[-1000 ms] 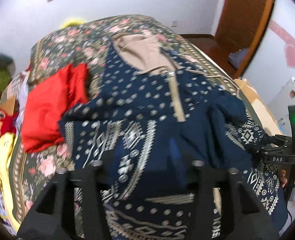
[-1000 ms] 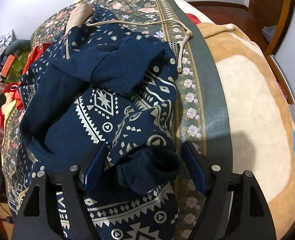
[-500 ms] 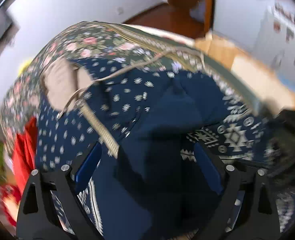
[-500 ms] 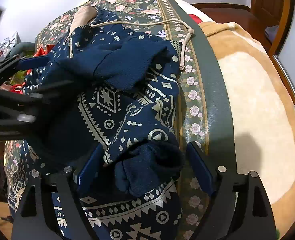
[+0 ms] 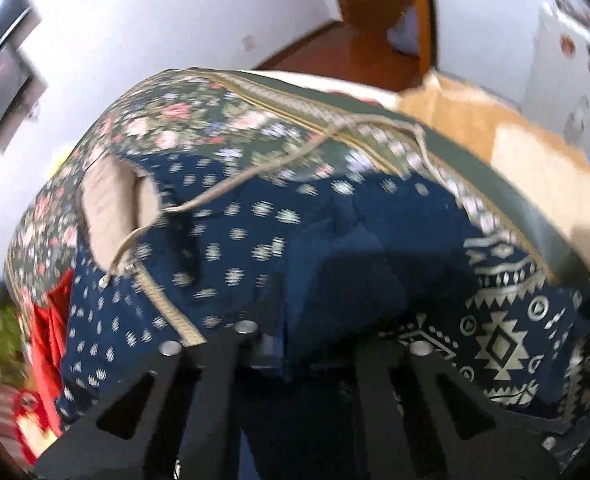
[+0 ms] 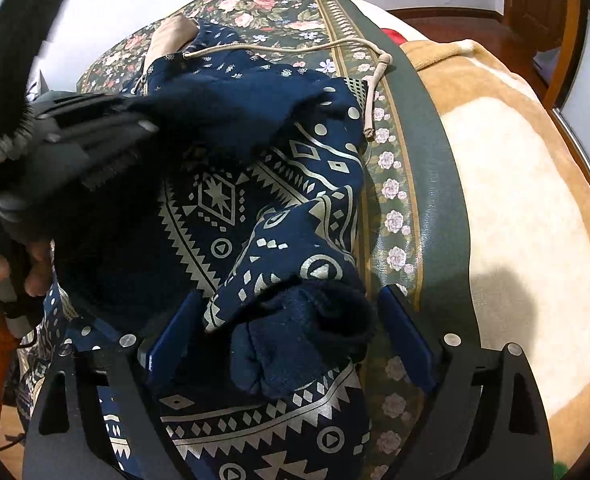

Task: Fold large clothes

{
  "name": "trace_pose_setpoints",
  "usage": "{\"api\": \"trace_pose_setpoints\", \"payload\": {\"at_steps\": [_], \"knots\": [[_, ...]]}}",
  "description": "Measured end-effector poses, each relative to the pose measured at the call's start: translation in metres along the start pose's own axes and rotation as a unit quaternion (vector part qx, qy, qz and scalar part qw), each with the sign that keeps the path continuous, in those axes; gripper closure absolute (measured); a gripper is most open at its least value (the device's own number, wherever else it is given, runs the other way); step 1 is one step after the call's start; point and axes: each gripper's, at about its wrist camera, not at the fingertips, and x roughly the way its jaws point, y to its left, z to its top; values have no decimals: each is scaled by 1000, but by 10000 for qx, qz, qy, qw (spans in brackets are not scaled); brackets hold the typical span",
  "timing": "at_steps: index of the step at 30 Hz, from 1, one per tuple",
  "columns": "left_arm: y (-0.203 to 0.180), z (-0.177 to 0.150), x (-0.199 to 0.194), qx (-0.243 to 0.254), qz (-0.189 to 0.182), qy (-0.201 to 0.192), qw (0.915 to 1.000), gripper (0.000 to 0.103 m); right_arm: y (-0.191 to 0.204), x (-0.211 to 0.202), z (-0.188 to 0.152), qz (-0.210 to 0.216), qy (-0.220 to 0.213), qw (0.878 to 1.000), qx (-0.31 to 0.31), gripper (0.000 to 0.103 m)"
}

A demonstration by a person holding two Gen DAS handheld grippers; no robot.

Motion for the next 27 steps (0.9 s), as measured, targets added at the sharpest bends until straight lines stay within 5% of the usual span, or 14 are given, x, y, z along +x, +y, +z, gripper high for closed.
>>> {"api": "trace_pose_setpoints", "payload": {"at_steps": [5, 12, 20, 23, 27], "knots": [[58, -7, -33, -977, -3, -245, 9949, 97, -1, 0, -2, -1, -6, 10000, -4, 14], [137, -68, -89, -2262, -46, -565, 9724, 97, 0, 0, -2, -74, -3, 10000, -51, 14], [152, -184, -72, -3270, -259, 236, 9444, 88, 6, 3, -2, -275, 24, 9994, -196, 14], [161, -224, -63, -3839, -413, 396, 9216, 66, 7, 3, -1, -302, 36, 9993, -219, 14], [175, -266, -65, -4703, -867, 89, 8782, 59, 7, 4, -2, -331, 45, 9992, -241, 13]]}}
